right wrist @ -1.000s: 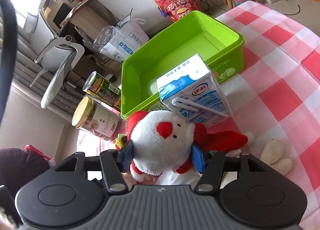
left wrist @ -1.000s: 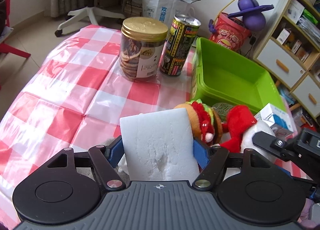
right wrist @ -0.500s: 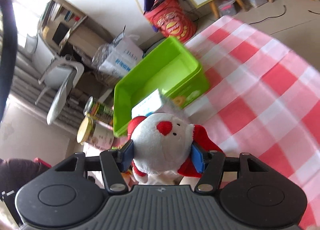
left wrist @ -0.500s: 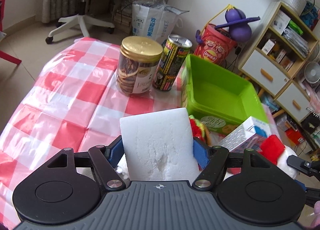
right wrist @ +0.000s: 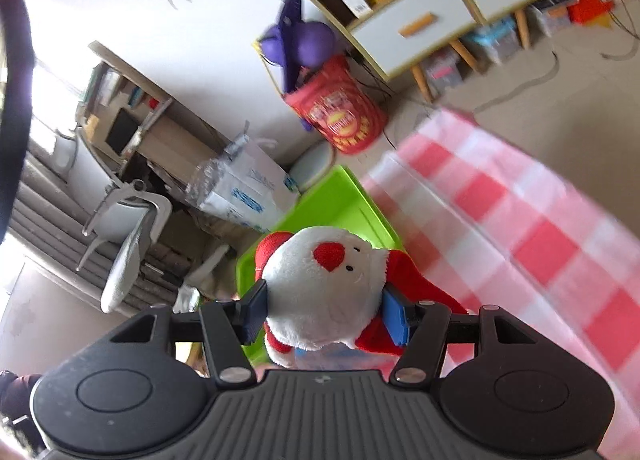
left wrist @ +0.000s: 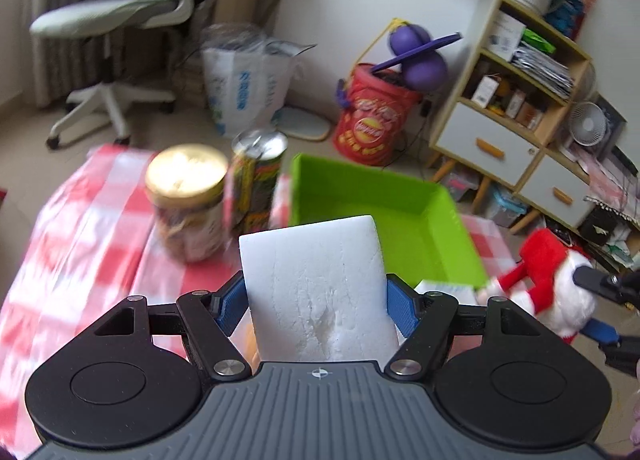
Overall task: Organize soft objects
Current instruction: 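Carry the foam block and Santa plush into the green tray and release both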
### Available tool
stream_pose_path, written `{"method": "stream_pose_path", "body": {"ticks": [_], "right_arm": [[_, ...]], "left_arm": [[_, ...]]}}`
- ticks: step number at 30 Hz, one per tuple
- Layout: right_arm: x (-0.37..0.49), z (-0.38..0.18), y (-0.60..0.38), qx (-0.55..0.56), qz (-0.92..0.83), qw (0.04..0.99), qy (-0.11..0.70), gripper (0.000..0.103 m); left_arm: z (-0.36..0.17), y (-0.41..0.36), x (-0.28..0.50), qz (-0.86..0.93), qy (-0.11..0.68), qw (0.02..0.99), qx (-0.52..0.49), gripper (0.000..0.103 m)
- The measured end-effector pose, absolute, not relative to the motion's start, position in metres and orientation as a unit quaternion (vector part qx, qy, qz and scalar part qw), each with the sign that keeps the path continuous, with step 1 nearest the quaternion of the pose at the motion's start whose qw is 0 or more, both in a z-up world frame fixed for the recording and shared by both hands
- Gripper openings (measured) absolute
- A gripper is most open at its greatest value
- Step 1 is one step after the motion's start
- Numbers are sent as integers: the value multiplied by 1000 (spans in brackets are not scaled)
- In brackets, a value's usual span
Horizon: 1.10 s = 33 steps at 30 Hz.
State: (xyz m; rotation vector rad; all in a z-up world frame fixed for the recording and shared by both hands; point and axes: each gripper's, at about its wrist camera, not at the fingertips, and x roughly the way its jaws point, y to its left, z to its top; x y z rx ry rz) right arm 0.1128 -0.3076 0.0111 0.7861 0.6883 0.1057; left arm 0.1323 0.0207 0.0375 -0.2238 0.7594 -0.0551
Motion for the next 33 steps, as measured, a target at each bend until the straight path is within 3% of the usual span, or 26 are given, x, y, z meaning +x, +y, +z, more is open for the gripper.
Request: {"method": "stream_pose_path", "body": {"ticks": [6, 14, 33], "right_arm": [[151, 17, -300, 351, 100, 881, 301, 32], [205, -15, -290, 318, 152, 883, 310, 32], [265, -82, -268, 274, 146, 872, 378, 35]], "left_arm": [[42, 2, 172, -64, 350, 931, -75, 70], [18, -16, 229, -113, 347, 930, -47, 71], [-54, -33, 286, -121, 402, 908, -9, 74]]}}
